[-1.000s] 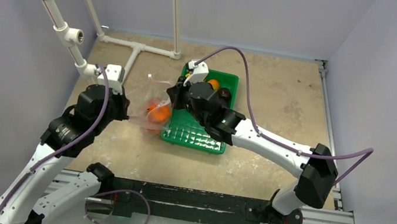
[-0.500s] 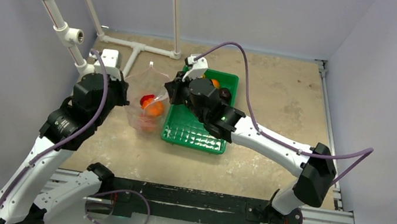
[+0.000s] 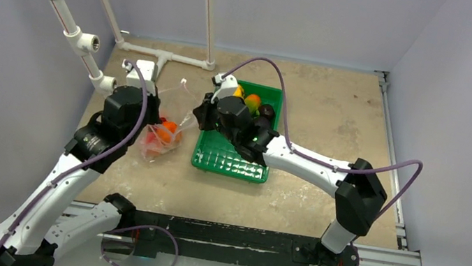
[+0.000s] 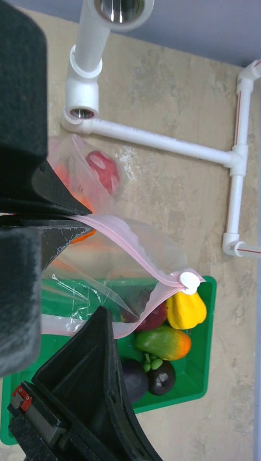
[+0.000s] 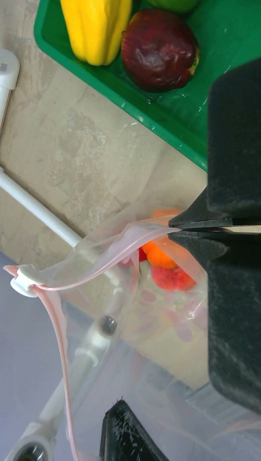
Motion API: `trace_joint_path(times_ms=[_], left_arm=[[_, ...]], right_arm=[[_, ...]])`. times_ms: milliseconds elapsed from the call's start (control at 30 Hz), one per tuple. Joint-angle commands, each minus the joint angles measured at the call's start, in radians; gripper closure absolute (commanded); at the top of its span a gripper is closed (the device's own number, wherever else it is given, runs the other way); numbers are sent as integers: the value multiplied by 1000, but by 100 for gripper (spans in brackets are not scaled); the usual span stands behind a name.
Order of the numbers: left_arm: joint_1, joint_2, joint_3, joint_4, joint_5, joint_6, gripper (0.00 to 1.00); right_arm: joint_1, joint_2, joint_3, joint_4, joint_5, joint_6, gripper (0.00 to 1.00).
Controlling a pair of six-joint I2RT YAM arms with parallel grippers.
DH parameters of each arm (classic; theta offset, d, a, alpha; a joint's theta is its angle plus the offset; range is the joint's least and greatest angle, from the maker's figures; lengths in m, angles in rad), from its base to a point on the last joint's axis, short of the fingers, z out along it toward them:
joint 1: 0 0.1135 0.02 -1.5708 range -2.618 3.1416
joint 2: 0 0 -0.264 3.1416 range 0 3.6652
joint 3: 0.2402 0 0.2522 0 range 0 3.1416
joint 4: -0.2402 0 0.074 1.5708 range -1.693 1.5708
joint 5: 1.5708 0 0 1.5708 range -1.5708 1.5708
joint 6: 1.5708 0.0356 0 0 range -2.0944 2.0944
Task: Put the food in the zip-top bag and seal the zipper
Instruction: Adjust the zipper food storage bag at the center of the board, then pick up the fake vegetable from the bin.
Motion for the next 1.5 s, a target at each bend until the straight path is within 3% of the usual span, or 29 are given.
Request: trace_joint_path(times_ms=[0,67,233,433,733,1100,1467], left_arm=[[-3,-17,-69,112,54,13,100],[-3,-27,-95,132,62,8,100],[-3,-46,-146,149,64,14,100],[-3,-61,-175,148,68,15,100],[-3,-72,-187,148,79,19,100],[-3,-80,-190,152,110,16,100],[-3,-88,-192,154,126,16,100]], right_arm=[[-9,-32,-27,46,-12,21,100],[-9,-52,-36,53,-9,24,100],[-9,-78,-31,41,12,25,76],[-10,-114,-27,1,93,3,55],[-58,-189,-52,-128,236,-17,39],[-179,-207,-137,-230,282,-5,12],[-221,-100,-196,-275,347,18,2]])
